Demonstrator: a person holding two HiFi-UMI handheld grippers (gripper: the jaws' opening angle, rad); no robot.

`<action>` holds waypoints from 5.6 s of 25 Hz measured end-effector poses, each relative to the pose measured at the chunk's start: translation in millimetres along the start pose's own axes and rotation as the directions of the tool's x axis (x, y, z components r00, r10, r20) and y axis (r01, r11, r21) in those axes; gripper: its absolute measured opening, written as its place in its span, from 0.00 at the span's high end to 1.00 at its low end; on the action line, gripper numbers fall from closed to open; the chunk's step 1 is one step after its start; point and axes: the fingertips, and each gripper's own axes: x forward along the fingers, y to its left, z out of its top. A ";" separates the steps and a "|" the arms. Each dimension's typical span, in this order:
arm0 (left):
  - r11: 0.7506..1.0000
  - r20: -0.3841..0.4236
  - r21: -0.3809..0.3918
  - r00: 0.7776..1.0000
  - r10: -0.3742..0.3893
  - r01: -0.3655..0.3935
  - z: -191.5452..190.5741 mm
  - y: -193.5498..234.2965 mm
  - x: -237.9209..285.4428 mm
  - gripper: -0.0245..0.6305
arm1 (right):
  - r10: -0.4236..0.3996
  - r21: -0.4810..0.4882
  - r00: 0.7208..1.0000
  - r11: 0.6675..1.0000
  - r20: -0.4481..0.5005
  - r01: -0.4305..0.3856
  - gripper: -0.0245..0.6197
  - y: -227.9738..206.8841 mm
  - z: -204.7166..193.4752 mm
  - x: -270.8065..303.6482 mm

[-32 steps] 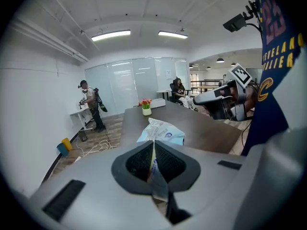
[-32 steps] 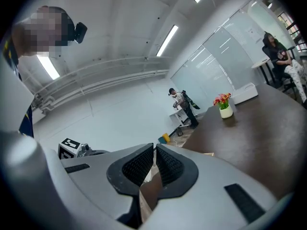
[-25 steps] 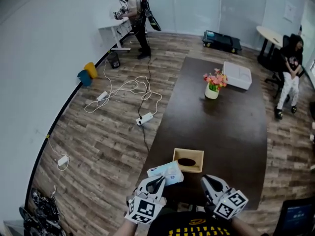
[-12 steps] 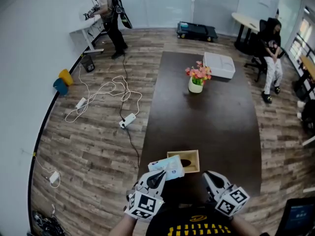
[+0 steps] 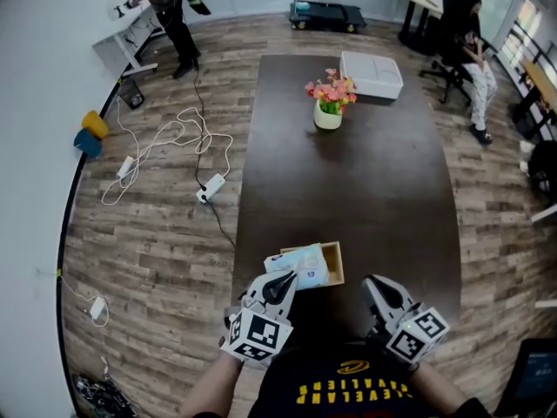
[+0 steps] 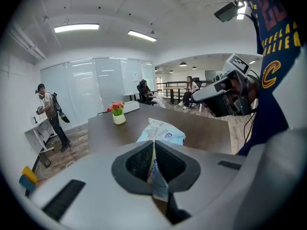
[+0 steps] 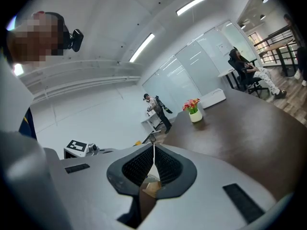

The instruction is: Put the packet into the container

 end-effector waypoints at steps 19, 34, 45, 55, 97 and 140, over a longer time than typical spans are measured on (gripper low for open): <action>0.993 -0.150 0.089 0.986 -0.069 0.083 -25.6 -27.1 60.5 0.95 | -0.020 0.054 0.999 0.998 -0.037 0.022 0.94 -38.7 2.2 6.3; 0.989 -0.192 0.085 0.976 -0.100 0.118 -55.2 -33.4 78.0 0.95 | -0.035 0.066 0.998 0.997 -0.059 0.039 0.94 -45.2 -1.8 11.7; 0.987 -0.219 0.083 0.969 -0.116 0.137 -68.0 -38.1 89.3 0.95 | -0.043 0.066 0.997 0.997 -0.067 0.047 0.94 -47.9 -2.5 13.2; 0.987 -0.250 0.074 0.961 -0.119 0.141 -78.3 -41.7 96.7 0.95 | -0.038 0.069 0.996 0.997 -0.077 0.044 0.94 -47.5 -4.6 13.8; 0.896 0.082 -0.395 0.979 -0.188 0.205 32.0 -49.0 42.0 0.77 | 0.004 0.073 0.997 0.997 -0.072 0.001 0.94 -31.8 -4.4 12.7; 0.845 0.192 -0.503 0.977 -0.096 0.182 63.3 -64.9 5.2 0.96 | 0.095 -0.153 0.995 0.984 -0.008 -0.095 0.95 15.9 14.2 3.3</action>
